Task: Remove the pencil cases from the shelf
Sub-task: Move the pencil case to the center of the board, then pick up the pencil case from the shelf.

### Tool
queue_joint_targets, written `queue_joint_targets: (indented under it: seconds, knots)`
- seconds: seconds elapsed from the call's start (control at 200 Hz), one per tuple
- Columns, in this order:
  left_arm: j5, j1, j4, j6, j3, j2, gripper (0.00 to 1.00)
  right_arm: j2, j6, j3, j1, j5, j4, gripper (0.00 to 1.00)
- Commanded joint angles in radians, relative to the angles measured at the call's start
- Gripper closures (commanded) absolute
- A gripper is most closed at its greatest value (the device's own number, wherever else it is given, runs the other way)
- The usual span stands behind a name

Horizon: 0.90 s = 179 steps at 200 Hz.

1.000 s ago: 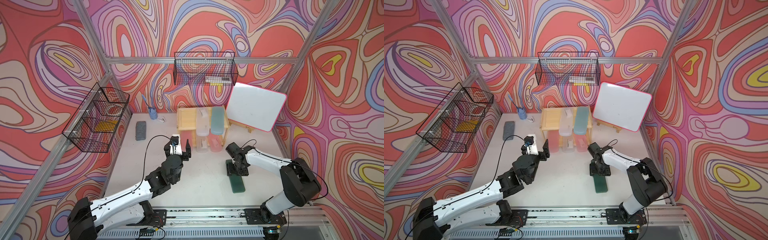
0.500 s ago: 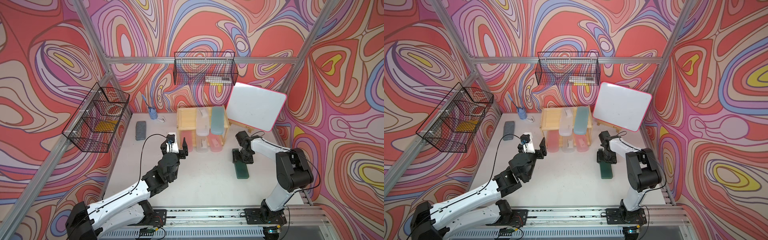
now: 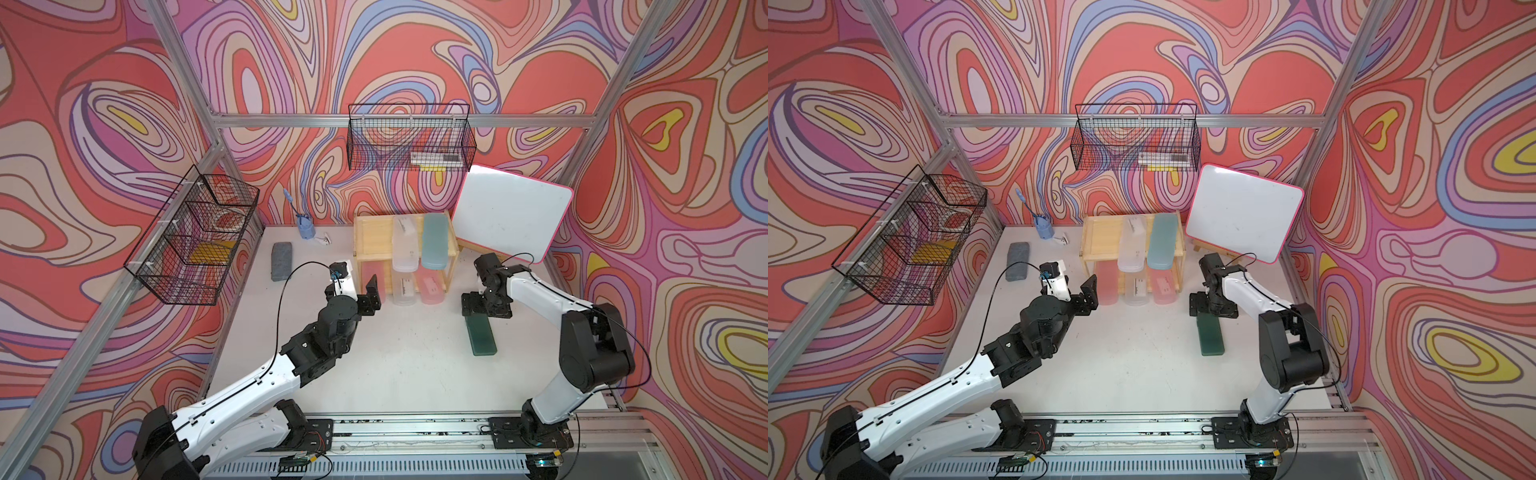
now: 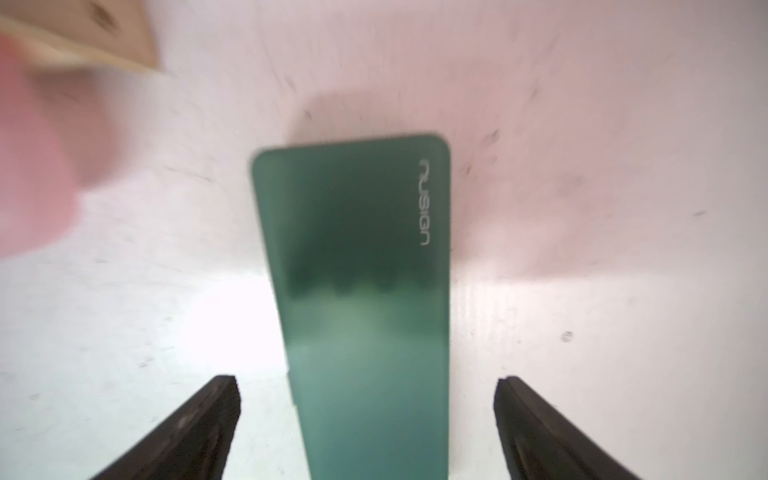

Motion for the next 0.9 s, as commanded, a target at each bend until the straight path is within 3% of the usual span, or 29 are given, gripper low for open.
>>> queue_joint_targets:
  seconds: [0.0,0.145,0.215,0.426,0.726,0.841,0.891]
  knots:
    - [0.259,0.034,-0.019,-0.28,0.056,0.074,0.19,-0.103,0.006,0.106,-0.003,0.027,-0.027,0.02]
    - [0.523,0.14,0.158,-0.535,0.05,0.214,0.16,-0.121,-0.015,0.188,-0.004,0.009,-0.06,0.02]
    - [0.593,0.179,0.246,-0.606,0.04,0.273,0.13,-0.117,-0.022,0.197,-0.004,0.008,-0.066,0.02]
    - [0.63,0.214,0.377,-0.679,0.069,0.367,0.07,-0.121,-0.031,0.172,-0.004,-0.006,-0.04,0.02]
    - [0.657,0.214,0.455,-0.743,0.135,0.492,0.08,-0.115,-0.031,0.171,-0.004,-0.022,-0.026,0.02]
    - [0.65,0.216,0.461,-0.748,0.142,0.515,0.17,-0.116,-0.031,0.173,-0.004,-0.027,-0.026,0.02]
    - [0.647,0.216,0.463,-0.749,0.145,0.52,0.29,-0.117,-0.031,0.174,-0.004,-0.027,-0.026,0.02]
